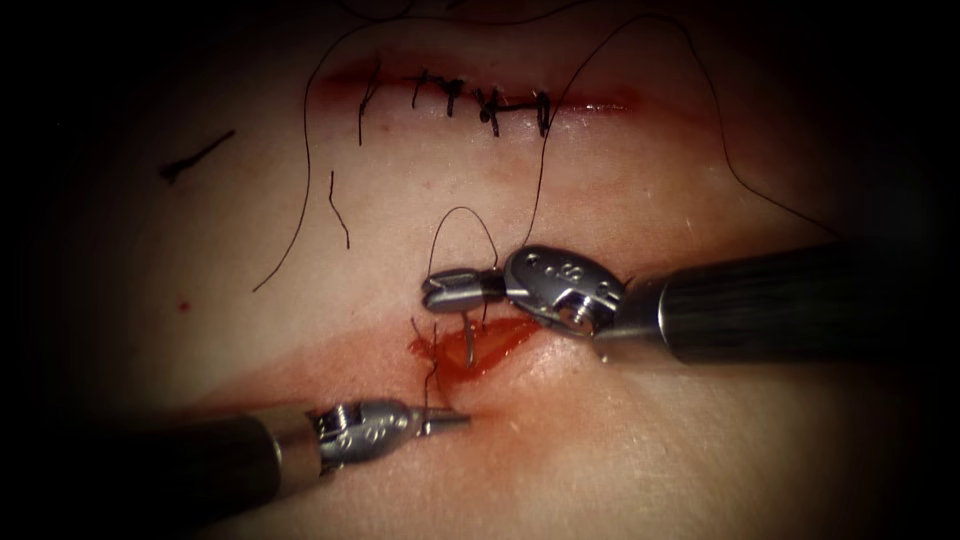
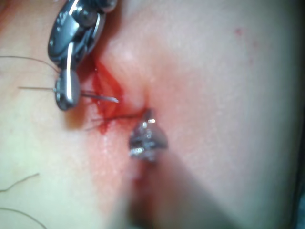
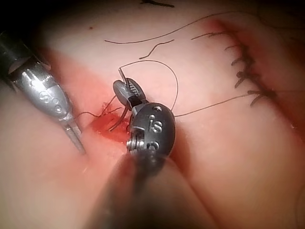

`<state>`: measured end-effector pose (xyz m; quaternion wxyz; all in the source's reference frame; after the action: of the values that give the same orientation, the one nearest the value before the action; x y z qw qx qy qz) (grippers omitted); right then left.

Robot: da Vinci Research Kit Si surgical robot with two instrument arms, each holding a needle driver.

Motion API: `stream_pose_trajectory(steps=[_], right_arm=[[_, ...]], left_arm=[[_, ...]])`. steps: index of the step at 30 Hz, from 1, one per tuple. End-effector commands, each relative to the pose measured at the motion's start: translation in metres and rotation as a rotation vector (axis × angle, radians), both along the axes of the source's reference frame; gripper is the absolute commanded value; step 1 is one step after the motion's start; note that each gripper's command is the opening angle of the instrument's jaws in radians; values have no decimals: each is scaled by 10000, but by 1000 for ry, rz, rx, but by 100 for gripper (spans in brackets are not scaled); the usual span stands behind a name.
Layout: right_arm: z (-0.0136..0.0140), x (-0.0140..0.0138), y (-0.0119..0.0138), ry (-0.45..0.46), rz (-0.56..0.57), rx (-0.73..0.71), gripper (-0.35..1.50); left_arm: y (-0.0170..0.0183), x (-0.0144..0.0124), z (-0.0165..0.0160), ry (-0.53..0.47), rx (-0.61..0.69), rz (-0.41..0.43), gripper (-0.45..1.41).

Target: Wound Closure

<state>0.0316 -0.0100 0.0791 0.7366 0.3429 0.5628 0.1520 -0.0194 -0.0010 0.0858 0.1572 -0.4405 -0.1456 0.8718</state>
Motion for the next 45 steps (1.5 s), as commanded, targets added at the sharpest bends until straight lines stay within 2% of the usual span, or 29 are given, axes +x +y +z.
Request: stream_pose_trajectory(steps=[1, 14, 22, 30, 37, 45], right_arm=[[6, 7, -8, 1, -4, 11, -35], [3, 8, -10, -37, 18, 141, -35], [3, 9, -8, -92, 65, 346, -35], [3, 10, -8, -104, 74, 385, -35], [4, 11, -7, -81, 98, 428, -35], [6, 11, -5, -116, 132, 465, -35]], left_arm=[[-5, -6, 6, -1, 3, 1, -45], [-7, -5, 6, -2, 3, 1, -45], [-7, -5, 6, -2, 3, 2, -45], [-7, -3, 5, -3, 3, 3, -45], [-7, -3, 5, -3, 3, 3, -45], [-7, -3, 5, -3, 3, 3, -45]])
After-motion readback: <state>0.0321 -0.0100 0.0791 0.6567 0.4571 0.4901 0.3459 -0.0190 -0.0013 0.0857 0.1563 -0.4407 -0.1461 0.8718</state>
